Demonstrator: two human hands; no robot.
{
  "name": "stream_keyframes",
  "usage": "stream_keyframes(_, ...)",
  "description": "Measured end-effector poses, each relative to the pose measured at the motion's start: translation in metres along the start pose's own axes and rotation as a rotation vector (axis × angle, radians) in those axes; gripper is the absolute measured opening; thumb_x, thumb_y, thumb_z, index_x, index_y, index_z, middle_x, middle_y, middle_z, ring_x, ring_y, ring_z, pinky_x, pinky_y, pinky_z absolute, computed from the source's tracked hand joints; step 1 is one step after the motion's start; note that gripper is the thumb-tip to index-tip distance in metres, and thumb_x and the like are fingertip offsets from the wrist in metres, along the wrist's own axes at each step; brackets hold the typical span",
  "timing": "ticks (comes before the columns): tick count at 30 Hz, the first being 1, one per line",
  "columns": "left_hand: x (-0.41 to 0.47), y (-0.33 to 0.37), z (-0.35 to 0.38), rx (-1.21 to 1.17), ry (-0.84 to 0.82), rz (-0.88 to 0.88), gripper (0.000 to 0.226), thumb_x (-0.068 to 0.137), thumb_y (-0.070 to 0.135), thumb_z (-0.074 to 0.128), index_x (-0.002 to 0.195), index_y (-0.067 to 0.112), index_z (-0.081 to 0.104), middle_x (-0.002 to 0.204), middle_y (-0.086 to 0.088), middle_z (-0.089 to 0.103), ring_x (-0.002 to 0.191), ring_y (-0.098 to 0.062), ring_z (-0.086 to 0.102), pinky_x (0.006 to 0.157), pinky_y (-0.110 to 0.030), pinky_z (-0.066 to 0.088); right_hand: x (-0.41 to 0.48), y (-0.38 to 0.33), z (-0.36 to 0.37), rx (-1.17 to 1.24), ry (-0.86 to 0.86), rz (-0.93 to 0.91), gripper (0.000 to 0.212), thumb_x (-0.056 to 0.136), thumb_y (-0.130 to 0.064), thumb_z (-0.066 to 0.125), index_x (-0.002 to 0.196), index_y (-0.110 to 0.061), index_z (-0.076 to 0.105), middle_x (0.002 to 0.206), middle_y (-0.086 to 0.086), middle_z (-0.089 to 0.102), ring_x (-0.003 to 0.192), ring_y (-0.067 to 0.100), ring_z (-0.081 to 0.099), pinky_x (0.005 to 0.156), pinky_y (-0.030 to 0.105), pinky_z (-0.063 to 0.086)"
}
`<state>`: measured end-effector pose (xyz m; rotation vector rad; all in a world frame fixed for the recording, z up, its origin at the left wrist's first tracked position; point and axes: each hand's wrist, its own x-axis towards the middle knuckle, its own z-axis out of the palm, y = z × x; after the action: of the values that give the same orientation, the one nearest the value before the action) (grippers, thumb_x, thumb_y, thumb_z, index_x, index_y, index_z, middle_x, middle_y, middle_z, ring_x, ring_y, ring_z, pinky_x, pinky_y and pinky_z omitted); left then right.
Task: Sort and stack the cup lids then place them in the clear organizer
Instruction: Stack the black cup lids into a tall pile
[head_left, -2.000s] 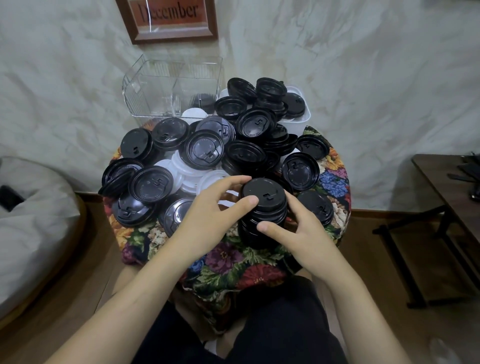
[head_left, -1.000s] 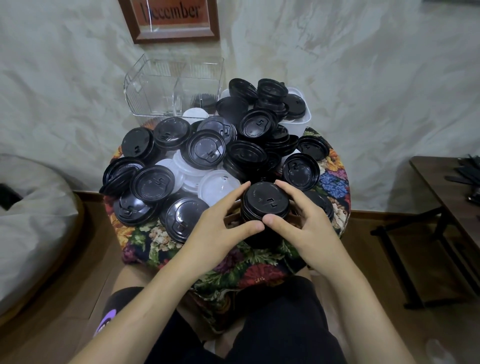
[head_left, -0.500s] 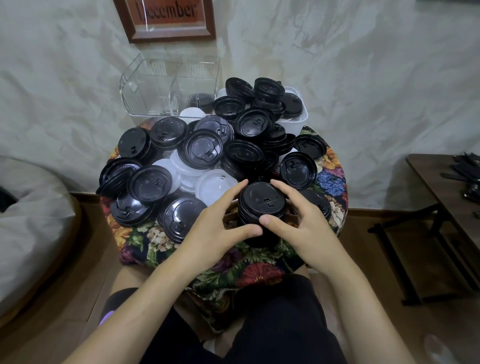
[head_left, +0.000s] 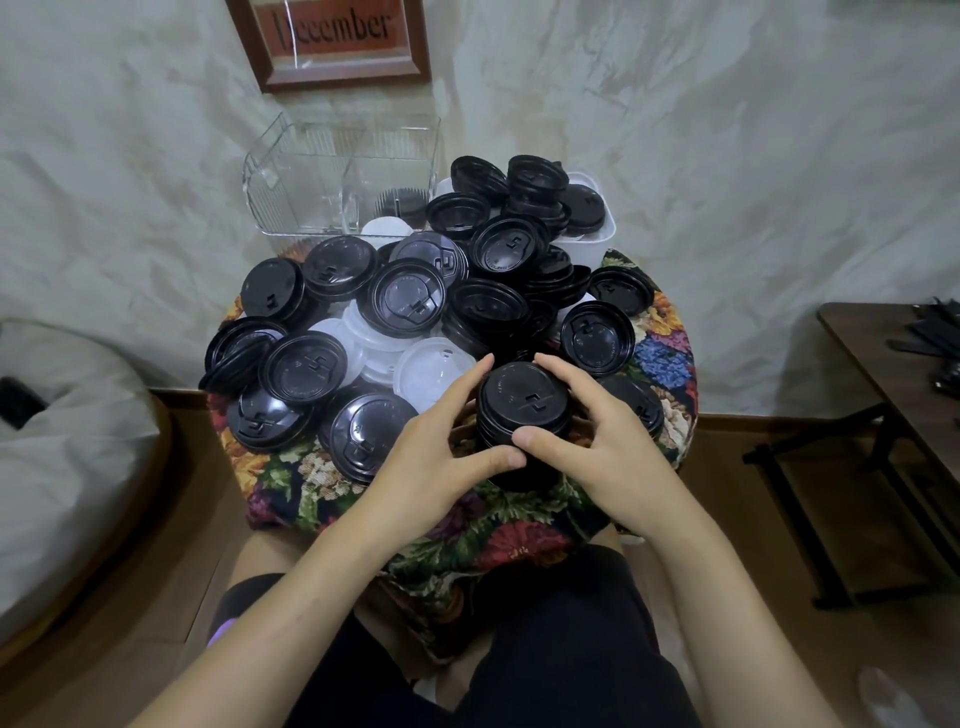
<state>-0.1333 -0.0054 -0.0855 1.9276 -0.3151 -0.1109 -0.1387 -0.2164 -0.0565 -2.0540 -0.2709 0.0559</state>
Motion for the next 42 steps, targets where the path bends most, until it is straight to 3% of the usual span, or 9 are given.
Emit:
stream_keyframes(10, 0.003, -0.003, 0.0, -0.015, -0.02, 0.008, 0.083, 0.077, 0.051, 0.081, 0.151, 0.047, 0.044, 0.139, 0.019, 0.064, 0.133, -0.009, 0.058, 0.116, -0.047, 0.042, 0.003, -0.004, -0.003, -0.031, -0.007, -0.003, 0.068, 0.088, -0.041, 0.081, 0.148, -0.04, 0.048, 0.135, -0.026, 0.062, 0.127, -0.007, 0.056, 0.113, 0.034, 0.045)
stream_keyframes(14, 0.002, -0.004, 0.0, -0.019, -0.022, -0.001, 0.088, 0.079, 0.05, 0.08, 0.156, 0.046, 0.038, 0.14, 0.026, 0.061, 0.135, 0.001, 0.053, 0.12, -0.041, 0.039, 0.003, -0.004, -0.002, -0.016, -0.008, 0.0, 0.066, 0.088, -0.038, 0.083, 0.145, -0.04, 0.05, 0.132, -0.024, 0.064, 0.125, -0.004, 0.058, 0.112, 0.037, 0.046)
stream_keyframes(20, 0.001, -0.002, -0.001, -0.007, -0.026, 0.005, 0.091, 0.084, 0.048, 0.079, 0.159, 0.05, 0.027, 0.144, 0.042, 0.046, 0.14, 0.015, 0.038, 0.12, -0.024, 0.031, 0.004, -0.003, -0.005, -0.03, -0.025, -0.006, 0.077, 0.088, -0.041, 0.082, 0.154, -0.043, 0.042, 0.145, -0.029, 0.053, 0.134, -0.009, 0.049, 0.118, 0.035, 0.04)
stream_keyframes(26, 0.002, 0.0, 0.0, -0.033, -0.023, 0.018, 0.084, 0.082, 0.048, 0.08, 0.155, 0.047, 0.038, 0.141, 0.026, 0.06, 0.135, 0.001, 0.053, 0.119, -0.042, 0.039, 0.004, -0.002, -0.008, -0.049, -0.051, -0.005, 0.074, 0.09, -0.043, 0.079, 0.154, -0.042, 0.043, 0.145, -0.026, 0.055, 0.135, -0.007, 0.05, 0.119, 0.035, 0.04)
stream_keyframes(31, 0.001, 0.0, 0.001, -0.001, 0.002, 0.009, 0.09, 0.076, 0.06, 0.079, 0.155, 0.051, 0.036, 0.143, 0.025, 0.059, 0.137, 0.0, 0.052, 0.12, -0.042, 0.039, 0.003, -0.002, -0.005, -0.035, -0.022, 0.001, 0.071, 0.089, -0.041, 0.08, 0.151, -0.042, 0.046, 0.139, -0.027, 0.059, 0.131, -0.008, 0.053, 0.117, 0.035, 0.042)
stream_keyframes(36, -0.001, -0.001, 0.003, 0.126, 0.037, 0.028, 0.093, 0.075, 0.069, 0.073, 0.155, 0.058, 0.026, 0.15, 0.025, 0.053, 0.142, 0.002, 0.045, 0.121, -0.041, 0.038, 0.0, 0.001, 0.002, -0.044, 0.044, 0.014, 0.08, 0.075, -0.068, 0.075, 0.147, -0.046, 0.048, 0.137, -0.026, 0.061, 0.13, -0.004, 0.054, 0.114, 0.039, 0.045)
stream_keyframes(42, -0.004, 0.0, 0.004, 0.16, 0.043, 0.049, 0.084, 0.083, 0.058, 0.073, 0.154, 0.06, 0.028, 0.151, 0.025, 0.051, 0.143, 0.005, 0.042, 0.121, -0.039, 0.037, -0.003, 0.002, 0.008, -0.06, 0.076, 0.018, 0.082, 0.073, -0.073, 0.072, 0.147, -0.048, 0.045, 0.139, -0.025, 0.06, 0.133, 0.001, 0.053, 0.114, 0.041, 0.045)
